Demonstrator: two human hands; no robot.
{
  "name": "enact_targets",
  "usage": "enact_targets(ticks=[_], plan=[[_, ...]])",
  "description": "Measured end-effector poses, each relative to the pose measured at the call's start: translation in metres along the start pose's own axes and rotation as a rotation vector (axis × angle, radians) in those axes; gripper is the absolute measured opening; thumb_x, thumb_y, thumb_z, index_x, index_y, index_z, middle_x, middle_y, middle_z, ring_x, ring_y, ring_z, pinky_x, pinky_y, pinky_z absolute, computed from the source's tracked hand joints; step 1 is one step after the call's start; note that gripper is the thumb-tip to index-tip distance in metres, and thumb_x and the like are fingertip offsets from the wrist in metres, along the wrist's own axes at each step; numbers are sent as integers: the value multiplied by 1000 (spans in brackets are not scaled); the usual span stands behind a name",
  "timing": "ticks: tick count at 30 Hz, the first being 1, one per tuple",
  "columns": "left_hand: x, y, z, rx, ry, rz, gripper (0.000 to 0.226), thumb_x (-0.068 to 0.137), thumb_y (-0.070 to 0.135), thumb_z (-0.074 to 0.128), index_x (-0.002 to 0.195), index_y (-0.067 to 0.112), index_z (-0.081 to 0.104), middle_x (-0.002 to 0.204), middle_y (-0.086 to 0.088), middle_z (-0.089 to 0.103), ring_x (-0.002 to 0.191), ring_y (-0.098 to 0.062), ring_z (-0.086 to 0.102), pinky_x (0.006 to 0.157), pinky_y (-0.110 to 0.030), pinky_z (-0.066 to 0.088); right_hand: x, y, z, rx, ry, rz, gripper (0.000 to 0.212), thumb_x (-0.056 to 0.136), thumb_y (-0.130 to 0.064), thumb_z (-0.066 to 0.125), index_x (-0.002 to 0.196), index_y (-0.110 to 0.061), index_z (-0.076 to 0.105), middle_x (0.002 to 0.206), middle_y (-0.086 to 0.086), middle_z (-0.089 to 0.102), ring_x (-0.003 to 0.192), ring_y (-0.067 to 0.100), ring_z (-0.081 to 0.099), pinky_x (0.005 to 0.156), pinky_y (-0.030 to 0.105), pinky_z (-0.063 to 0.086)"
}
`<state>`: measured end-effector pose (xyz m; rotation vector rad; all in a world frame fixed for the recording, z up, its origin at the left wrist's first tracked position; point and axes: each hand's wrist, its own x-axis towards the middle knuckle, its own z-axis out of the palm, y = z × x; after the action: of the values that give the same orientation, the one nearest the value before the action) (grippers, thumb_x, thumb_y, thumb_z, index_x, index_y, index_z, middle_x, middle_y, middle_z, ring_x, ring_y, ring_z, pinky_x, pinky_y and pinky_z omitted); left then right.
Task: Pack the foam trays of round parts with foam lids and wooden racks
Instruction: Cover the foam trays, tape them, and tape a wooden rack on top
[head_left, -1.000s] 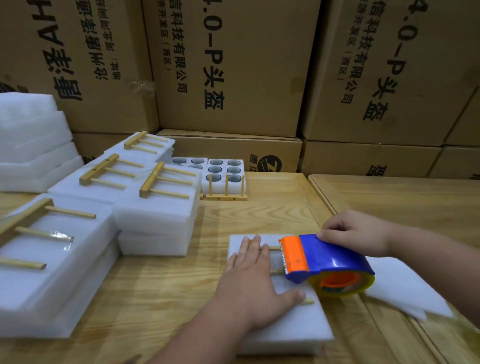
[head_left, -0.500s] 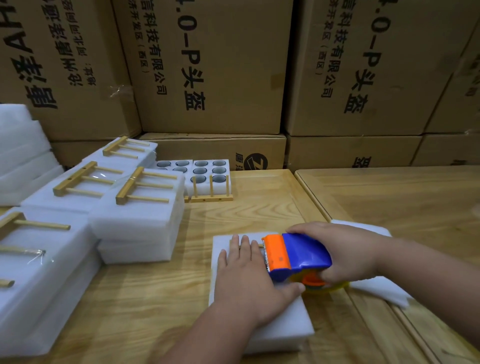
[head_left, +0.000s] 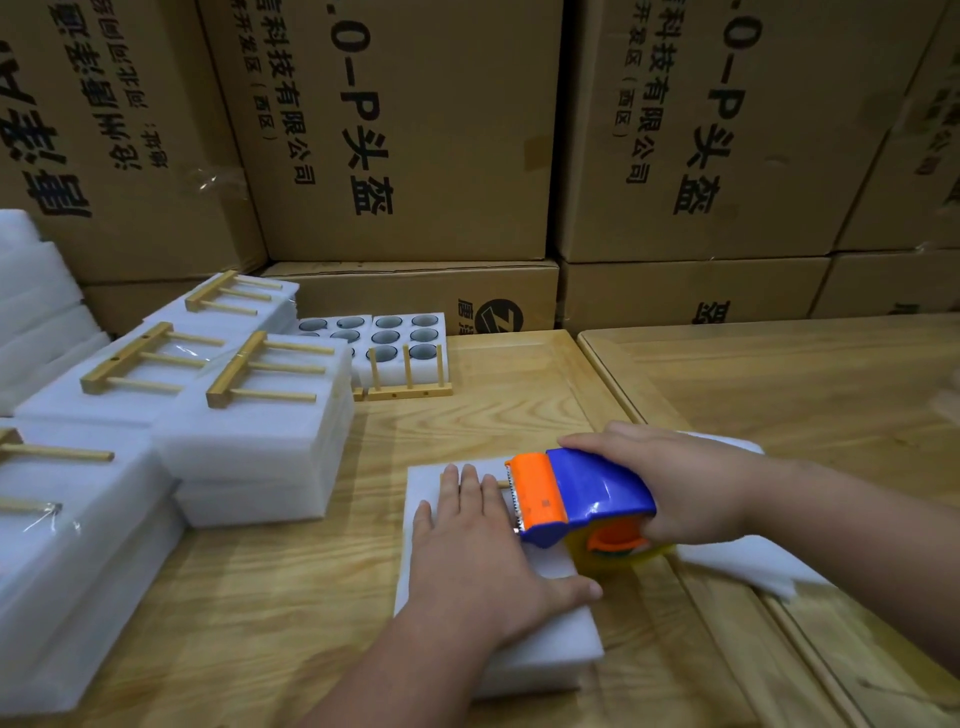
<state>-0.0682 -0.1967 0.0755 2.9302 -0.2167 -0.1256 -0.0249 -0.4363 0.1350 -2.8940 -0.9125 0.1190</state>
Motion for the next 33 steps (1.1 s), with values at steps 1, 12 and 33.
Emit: enact_targets(ticks=[1, 12, 33], plan=[[0, 0, 0, 3, 6, 4, 154, 46, 109, 31, 163, 15, -2, 171, -3, -8, 155, -20, -22, 126, -51, 0, 0, 1, -3, -25, 1, -7, 98, 78, -42, 68, 150, -58, 3, 112, -30, 32, 102, -6, 37, 82, 11, 36], [-4, 1, -3, -2, -34, -12, 151, 50, 107, 33, 162, 13, -9, 170, -5, -17, 153, -21, -27, 125, -52, -6, -39, 32, -21, -173, -12, 72, 99, 74, -64, 69, 144, -71, -2, 118, -43, 32, 106, -9, 43, 82, 17, 39], [-2, 12, -3, 157, -60, 85, 116, 68, 78, 39, 162, 30, -9, 168, -10, -22, 153, -27, -27, 115, -63, -21, -54, 19, -14, -224, -76, 27, 79, 80, -65, 55, 136, -77, 0, 114, -24, 35, 99, 7, 46, 77, 25, 36]])
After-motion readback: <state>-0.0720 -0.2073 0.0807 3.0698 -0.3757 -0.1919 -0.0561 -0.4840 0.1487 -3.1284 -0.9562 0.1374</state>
